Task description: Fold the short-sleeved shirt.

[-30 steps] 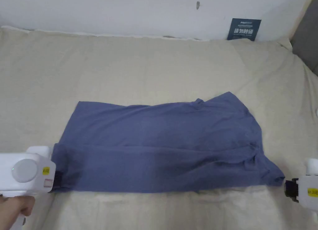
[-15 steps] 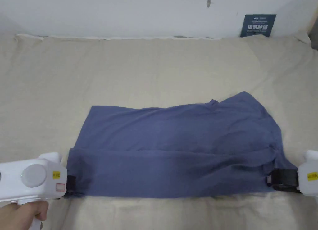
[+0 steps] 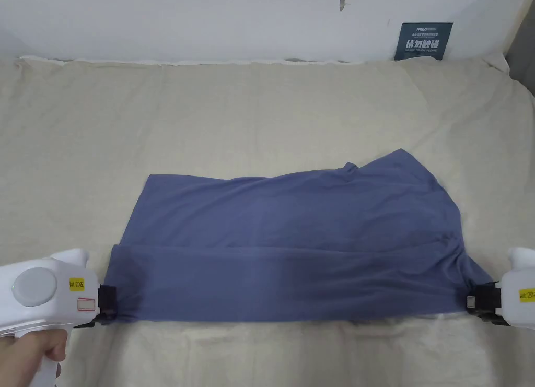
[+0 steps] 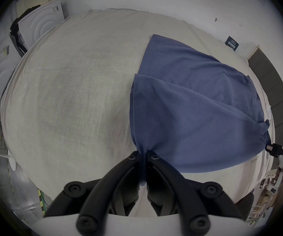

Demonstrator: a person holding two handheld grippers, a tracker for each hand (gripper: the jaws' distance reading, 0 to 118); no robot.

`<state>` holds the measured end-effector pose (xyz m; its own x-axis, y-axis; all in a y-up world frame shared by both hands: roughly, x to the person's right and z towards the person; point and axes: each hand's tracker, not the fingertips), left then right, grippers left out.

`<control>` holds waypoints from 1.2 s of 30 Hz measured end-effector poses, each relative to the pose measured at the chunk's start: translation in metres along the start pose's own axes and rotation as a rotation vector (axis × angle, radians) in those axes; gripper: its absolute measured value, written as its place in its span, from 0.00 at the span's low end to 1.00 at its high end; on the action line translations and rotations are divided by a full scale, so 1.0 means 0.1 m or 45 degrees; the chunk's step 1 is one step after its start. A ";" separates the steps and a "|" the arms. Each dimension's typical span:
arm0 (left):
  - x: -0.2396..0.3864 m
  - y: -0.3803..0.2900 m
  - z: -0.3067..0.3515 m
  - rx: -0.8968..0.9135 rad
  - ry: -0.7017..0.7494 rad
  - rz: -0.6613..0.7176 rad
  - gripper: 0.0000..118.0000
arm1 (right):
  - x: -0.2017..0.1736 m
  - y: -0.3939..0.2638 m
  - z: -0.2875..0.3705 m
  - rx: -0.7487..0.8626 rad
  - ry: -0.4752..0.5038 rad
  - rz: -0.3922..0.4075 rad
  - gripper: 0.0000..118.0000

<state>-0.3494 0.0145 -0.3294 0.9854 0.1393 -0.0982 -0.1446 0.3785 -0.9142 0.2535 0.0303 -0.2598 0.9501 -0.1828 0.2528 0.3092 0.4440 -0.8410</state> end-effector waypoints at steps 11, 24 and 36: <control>-0.12 -0.28 0.31 -0.023 0.007 -0.034 0.05 | 0.19 -0.46 0.31 -0.009 0.001 -0.037 0.02; -0.38 -1.20 0.63 -0.064 0.029 -0.073 0.05 | 0.27 -1.40 0.69 -0.100 -0.031 -0.008 0.02; -0.63 -1.08 0.92 0.187 0.191 0.056 0.98 | 0.30 -1.29 1.01 0.025 -0.130 0.069 0.85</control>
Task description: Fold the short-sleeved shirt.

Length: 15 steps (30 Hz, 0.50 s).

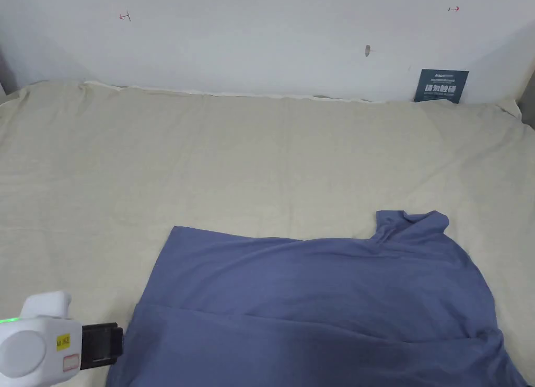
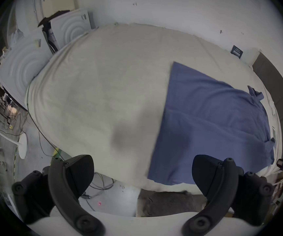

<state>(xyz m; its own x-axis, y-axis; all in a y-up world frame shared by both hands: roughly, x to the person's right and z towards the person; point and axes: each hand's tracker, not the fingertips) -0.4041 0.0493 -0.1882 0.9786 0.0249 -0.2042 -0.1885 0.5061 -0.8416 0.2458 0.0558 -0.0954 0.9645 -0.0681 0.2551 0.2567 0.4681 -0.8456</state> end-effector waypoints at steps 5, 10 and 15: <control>0.25 0.35 0.02 0.090 -0.146 -0.063 0.00 | -0.29 0.31 0.24 0.270 0.034 -0.042 0.00; 0.77 0.94 -0.33 0.122 -0.241 -0.091 0.00 | -0.54 0.62 0.02 0.272 0.069 -0.048 0.00; 1.15 1.72 -1.03 0.086 -0.201 -0.184 0.95 | -0.68 0.94 -0.29 0.245 0.050 0.004 0.00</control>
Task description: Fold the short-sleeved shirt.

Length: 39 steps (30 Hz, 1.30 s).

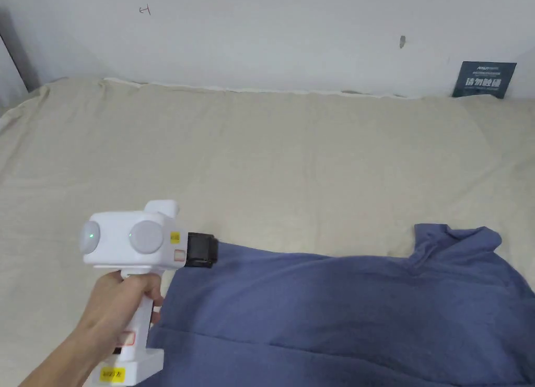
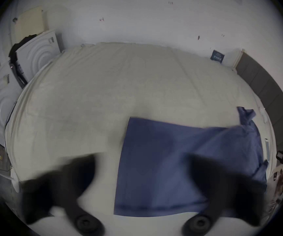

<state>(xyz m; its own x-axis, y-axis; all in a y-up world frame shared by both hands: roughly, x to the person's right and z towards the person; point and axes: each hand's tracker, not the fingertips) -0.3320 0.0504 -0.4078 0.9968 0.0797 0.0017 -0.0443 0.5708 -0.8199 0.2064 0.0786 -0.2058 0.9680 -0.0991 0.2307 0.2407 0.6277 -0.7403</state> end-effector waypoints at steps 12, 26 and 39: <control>-0.03 0.42 -0.99 -0.276 0.219 -0.007 0.83 | 0.20 0.81 -0.93 -0.108 -0.119 0.091 0.00; -0.03 0.48 -0.79 -0.186 0.109 0.020 0.00 | 0.33 1.44 -1.59 -0.262 -0.101 0.170 0.99; -0.08 0.42 -0.83 -0.215 0.085 0.074 0.00 | 0.45 1.41 -1.77 -0.330 -0.081 0.199 0.01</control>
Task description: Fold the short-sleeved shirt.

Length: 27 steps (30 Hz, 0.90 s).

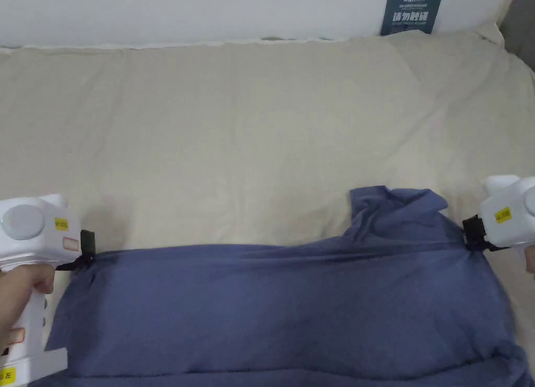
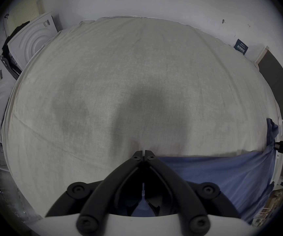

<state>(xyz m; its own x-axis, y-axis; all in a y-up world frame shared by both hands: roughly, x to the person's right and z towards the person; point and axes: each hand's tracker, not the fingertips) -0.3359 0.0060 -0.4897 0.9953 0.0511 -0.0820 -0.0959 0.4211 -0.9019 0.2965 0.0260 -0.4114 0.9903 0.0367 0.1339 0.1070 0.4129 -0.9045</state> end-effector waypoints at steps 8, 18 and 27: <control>-0.16 -0.14 0.32 0.034 -0.033 0.049 0.00 | 0.23 -0.10 0.52 0.122 0.149 -0.172 0.01; -0.31 -0.49 1.03 0.146 -0.084 0.056 0.00 | 0.15 -0.50 1.18 0.239 0.164 -0.148 0.01; -0.54 -1.32 1.58 0.187 -0.109 0.053 0.00 | 0.21 -1.33 1.59 0.319 0.198 -0.177 0.01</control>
<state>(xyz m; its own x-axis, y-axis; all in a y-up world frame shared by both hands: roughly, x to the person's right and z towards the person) -0.3790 0.0903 -0.2991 0.9864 0.1456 -0.0762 -0.1442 0.5446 -0.8262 0.2888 0.1166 -0.2239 0.9715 -0.1675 0.1678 0.2360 0.6162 -0.7514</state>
